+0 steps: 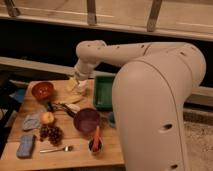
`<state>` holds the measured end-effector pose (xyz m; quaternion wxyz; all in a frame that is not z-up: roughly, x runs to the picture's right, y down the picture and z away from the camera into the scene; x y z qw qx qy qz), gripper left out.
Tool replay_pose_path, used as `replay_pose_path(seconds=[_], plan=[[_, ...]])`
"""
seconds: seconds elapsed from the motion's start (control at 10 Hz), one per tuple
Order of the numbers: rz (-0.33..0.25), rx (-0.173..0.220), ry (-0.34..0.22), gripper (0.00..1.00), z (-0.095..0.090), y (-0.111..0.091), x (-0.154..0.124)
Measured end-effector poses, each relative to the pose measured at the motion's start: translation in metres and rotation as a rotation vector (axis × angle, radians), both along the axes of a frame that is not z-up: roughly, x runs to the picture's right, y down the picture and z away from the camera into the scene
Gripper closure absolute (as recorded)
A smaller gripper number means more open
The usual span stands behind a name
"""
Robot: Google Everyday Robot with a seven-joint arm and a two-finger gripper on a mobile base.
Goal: Place banana in table surface
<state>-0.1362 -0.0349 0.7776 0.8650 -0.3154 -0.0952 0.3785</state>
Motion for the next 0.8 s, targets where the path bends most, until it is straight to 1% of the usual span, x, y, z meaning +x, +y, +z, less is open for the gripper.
replay_pose_path(seconds=[0.1, 0.3, 0.4, 0.5, 0.6, 0.8], plan=[[0.004, 0.000, 0.003, 0.20, 0.000, -0.001, 0.003], [-0.004, -0.002, 0.003, 0.20, 0.000, 0.000, 0.001], [-0.009, -0.009, 0.012, 0.20, 0.003, 0.002, 0.002], [-0.016, -0.019, 0.007, 0.20, 0.008, 0.007, -0.005], [-0.021, -0.039, 0.000, 0.20, 0.018, 0.017, -0.015], [-0.028, -0.085, -0.008, 0.20, 0.038, 0.040, -0.026]])
